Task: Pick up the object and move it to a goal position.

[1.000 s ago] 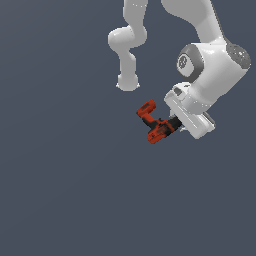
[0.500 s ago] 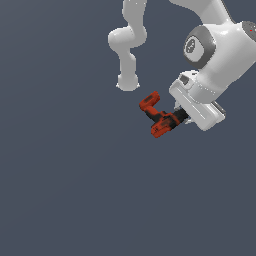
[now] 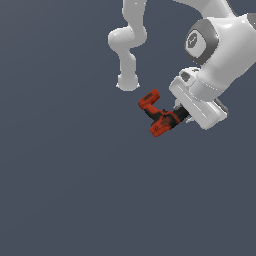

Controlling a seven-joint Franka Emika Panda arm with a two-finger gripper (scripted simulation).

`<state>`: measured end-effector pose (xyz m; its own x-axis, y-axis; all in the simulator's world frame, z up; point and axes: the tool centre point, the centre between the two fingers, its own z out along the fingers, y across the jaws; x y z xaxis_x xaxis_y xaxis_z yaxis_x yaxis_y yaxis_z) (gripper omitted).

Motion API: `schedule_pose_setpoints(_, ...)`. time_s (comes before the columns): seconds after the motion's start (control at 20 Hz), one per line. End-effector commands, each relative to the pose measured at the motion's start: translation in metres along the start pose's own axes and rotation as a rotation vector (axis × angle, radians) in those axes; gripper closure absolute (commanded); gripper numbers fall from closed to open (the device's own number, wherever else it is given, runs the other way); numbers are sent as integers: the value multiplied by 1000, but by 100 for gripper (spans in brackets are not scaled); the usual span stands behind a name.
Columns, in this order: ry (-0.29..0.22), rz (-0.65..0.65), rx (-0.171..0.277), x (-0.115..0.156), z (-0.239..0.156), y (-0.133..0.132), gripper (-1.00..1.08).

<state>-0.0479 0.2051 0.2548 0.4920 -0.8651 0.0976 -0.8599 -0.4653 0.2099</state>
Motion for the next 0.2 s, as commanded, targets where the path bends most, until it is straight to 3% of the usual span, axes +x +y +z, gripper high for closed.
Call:
schedule_pose_setpoints(0.0,1,1,6,5,-11,0,108)
schedule_pose_setpoints(0.15,1,1,6,6,-14,0,108)
